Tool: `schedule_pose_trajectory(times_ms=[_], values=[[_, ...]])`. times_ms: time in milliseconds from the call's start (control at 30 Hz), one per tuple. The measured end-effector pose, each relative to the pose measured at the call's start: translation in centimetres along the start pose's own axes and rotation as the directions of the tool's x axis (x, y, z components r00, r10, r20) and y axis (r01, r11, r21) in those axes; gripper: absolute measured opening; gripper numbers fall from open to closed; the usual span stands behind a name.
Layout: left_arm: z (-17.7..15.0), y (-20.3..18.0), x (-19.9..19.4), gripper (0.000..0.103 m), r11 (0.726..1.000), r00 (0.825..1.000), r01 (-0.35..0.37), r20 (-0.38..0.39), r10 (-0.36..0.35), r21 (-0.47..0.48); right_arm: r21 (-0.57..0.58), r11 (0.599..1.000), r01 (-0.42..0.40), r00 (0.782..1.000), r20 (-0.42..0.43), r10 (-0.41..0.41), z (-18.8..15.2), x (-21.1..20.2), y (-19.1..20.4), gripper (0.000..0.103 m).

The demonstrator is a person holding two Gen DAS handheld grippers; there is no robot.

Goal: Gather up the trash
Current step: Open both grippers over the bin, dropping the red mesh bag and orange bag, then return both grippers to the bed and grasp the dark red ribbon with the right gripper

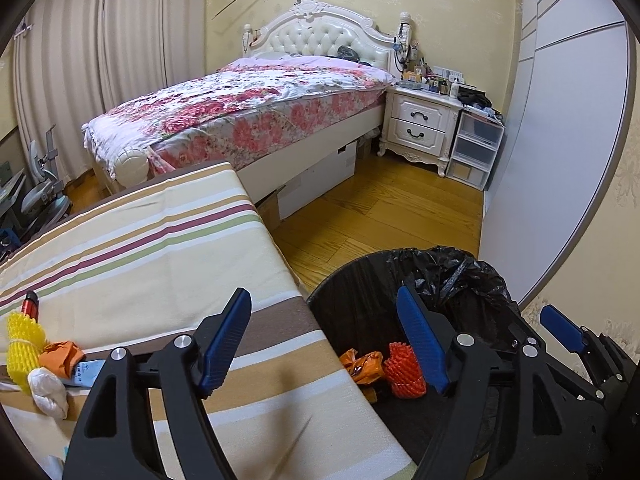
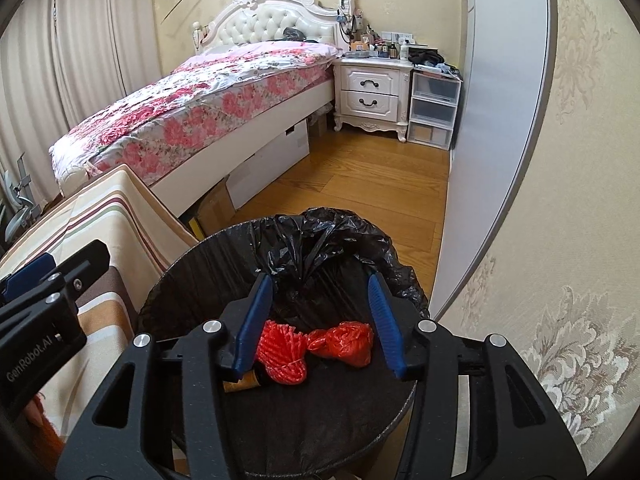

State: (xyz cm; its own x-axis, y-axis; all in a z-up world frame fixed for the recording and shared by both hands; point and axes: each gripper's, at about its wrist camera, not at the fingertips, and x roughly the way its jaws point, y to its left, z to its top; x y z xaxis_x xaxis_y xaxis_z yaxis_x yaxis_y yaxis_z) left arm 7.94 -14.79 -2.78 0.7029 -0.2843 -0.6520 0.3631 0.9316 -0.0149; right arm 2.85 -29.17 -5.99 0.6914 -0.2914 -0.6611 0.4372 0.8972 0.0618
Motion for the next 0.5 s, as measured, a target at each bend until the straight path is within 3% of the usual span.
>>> schedule_pose_trajectory(times_ms=[167, 233, 500], values=[[0.0, 0.6, -1.1, 0.073, 1.0, 1.0, -0.016, 0.014, 0.016, -0.008, -0.012, 1.0, -0.011, 1.0, 0.006, 0.011, 0.0, -0.6, 0.7, 0.051], [-0.1, 1.0, -1.7, 0.073, 1.0, 1.0, -0.023, 0.018, 0.023, -0.015, -0.015, 1.0, -0.016, 1.0, 0.009, 0.016, 0.0, -1.0, 0.9, 0.056], [-0.9, 3.9, -4.0, 0.073, 0.996, 0.998, -0.066, 0.019, 0.067, -0.053, -0.047, 0.997, -0.059, 0.998, 0.014, 0.06, -0.6, -2.6, 2.3, 0.057]])
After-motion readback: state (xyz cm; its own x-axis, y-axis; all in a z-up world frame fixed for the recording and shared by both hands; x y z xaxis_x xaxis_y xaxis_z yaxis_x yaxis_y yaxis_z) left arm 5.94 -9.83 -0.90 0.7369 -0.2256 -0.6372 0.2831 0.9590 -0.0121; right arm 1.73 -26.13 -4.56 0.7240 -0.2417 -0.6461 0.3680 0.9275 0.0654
